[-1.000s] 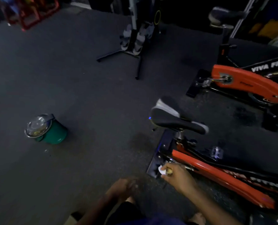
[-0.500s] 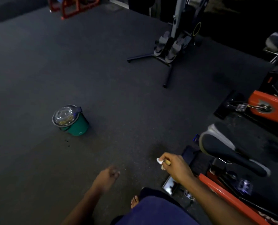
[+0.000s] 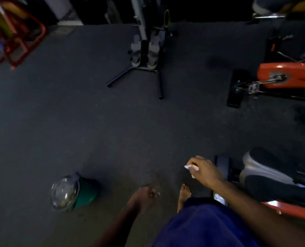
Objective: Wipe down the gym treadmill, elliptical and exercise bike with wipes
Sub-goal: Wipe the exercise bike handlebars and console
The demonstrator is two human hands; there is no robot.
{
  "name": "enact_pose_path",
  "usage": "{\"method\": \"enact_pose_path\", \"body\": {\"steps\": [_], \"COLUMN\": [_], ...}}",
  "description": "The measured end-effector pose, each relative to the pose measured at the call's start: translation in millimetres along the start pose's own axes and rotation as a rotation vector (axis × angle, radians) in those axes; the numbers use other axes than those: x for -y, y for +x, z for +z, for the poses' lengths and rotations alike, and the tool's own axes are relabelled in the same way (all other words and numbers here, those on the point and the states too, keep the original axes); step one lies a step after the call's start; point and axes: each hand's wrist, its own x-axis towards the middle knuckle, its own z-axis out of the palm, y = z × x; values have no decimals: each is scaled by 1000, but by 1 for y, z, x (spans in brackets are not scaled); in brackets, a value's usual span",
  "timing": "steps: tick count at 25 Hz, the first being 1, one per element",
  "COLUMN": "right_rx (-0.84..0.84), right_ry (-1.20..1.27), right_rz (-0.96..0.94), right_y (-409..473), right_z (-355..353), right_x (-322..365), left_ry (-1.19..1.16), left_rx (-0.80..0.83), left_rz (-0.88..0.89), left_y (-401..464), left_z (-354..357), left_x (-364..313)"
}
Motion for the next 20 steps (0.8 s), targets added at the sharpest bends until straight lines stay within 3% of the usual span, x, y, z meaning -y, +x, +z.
{"method": "enact_pose_path", "body": {"steps": [3, 7, 10, 15, 20], "right_rx": [-138, -268, -403, -491, -651], "right_ry": [73, 185, 274, 454, 548], "right_rz": [31, 111, 219, 280, 305], "right_y": [45, 93, 134, 209, 278], "right_z": [-40, -94, -131, -179, -239], "right_x": [-9, -15, -20, -22, 0], "left_ry": [107, 57, 38, 32, 124], "left_rx": [-8, -43, 52, 173, 175], "left_rz": [119, 185, 248, 364, 489], "left_y": [75, 145, 197, 306, 405], "left_z": [-84, -158, -182, -236, -331], "left_x": [-41, -97, -132, -180, -224]}}
